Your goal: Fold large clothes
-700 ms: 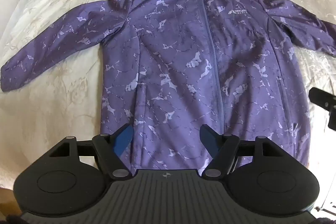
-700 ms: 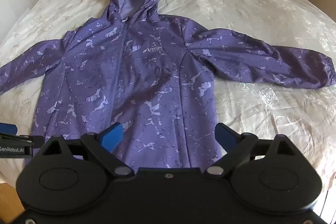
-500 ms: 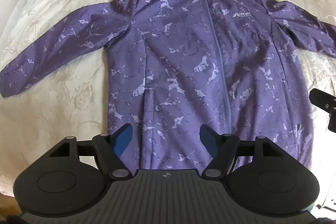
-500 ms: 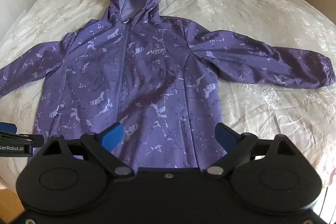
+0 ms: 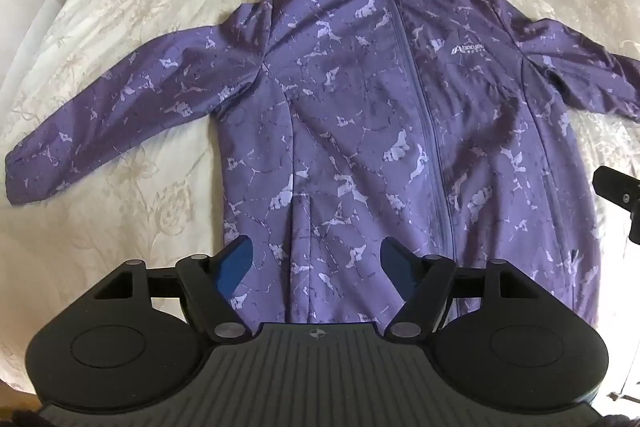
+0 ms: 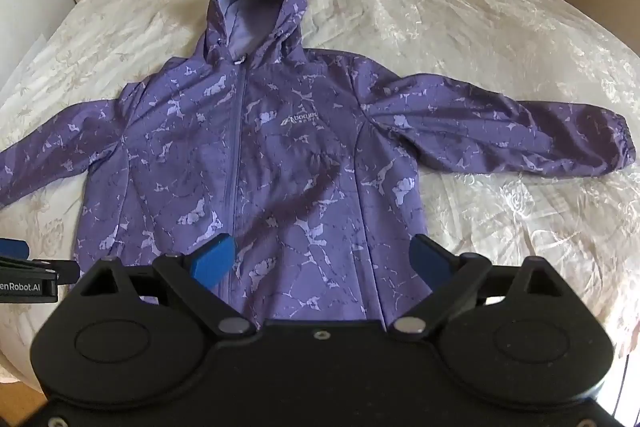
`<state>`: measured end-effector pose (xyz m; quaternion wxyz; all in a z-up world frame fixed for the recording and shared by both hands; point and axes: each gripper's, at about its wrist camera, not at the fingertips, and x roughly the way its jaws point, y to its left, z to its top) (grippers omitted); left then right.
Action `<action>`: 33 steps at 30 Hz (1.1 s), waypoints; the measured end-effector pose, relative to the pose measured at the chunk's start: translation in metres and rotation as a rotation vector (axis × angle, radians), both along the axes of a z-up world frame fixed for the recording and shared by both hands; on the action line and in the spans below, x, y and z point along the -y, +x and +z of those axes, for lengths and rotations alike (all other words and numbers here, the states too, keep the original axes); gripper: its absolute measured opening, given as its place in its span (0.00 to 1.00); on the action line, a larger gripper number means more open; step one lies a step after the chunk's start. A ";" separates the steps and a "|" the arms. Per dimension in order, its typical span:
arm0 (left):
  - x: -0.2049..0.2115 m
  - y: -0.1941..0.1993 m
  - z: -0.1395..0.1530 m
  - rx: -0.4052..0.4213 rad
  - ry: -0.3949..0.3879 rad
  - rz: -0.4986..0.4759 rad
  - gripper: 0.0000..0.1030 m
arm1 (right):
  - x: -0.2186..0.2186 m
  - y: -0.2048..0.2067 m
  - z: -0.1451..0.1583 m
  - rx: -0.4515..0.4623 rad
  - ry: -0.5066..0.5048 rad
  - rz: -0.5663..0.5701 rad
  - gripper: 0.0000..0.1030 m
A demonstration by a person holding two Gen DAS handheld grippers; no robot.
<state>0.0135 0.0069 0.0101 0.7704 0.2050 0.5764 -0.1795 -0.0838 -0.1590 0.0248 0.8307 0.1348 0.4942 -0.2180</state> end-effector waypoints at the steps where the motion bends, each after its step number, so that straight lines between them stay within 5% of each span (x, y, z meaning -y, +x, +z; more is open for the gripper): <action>1: -0.003 0.006 0.002 -0.004 -0.003 -0.006 0.68 | -0.001 0.000 0.000 0.002 -0.001 0.001 0.92; 33: -0.031 0.023 0.007 -0.008 -0.016 -0.002 0.68 | -0.026 0.007 0.008 -0.001 -0.021 0.007 0.92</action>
